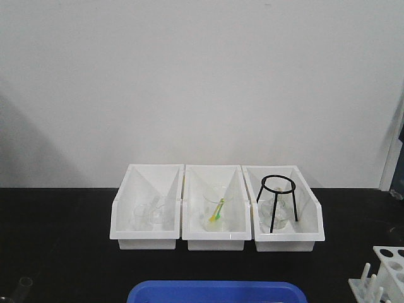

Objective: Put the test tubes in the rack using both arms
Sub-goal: 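Lower the open left gripper around the glass test tube in the beaker, then close the left gripper on the test tube and lift it out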

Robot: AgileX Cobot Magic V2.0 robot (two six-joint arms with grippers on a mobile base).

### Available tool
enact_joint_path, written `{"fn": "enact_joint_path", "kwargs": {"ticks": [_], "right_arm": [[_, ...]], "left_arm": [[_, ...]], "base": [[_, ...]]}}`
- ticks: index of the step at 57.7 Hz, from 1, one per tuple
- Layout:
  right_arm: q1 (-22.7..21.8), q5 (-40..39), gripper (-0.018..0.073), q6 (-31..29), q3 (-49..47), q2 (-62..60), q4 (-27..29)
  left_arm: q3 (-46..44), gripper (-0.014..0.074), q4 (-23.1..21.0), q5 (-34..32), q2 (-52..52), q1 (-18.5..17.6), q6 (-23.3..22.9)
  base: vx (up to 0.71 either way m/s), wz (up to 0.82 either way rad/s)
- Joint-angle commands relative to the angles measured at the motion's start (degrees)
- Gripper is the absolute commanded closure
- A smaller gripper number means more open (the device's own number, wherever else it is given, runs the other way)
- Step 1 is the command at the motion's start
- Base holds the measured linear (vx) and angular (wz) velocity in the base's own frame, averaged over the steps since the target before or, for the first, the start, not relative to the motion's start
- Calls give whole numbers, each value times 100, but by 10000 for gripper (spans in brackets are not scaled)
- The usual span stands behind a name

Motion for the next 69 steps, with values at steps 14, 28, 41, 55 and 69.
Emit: {"fn": "enact_joint_path", "kwargs": {"ticks": [14, 28, 41, 55, 69], "right_arm": [[3, -404, 0, -15, -187, -23, -8], [3, -357, 68, -20, -187, 3, -14], [3, -272, 115, -20, -187, 10, -33], [3, -272, 120, -45, -187, 10, -33], [3, -253, 120, -43, -187, 10, -33]], "left_arm": [[-141, 50, 792, 1693, 234, -322, 1551], [1207, 50, 474, 1346, 359, -959, 1755], [2815, 50, 479, -572, 365, -978, 1661], [3439, 50, 308, -2109, 461, -978, 1649], [3429, 50, 144, -3134, 1446, -978, 1656]], "base": [[0, 0], [0, 0], [0, 0], [0, 0], [0, 0]]}}
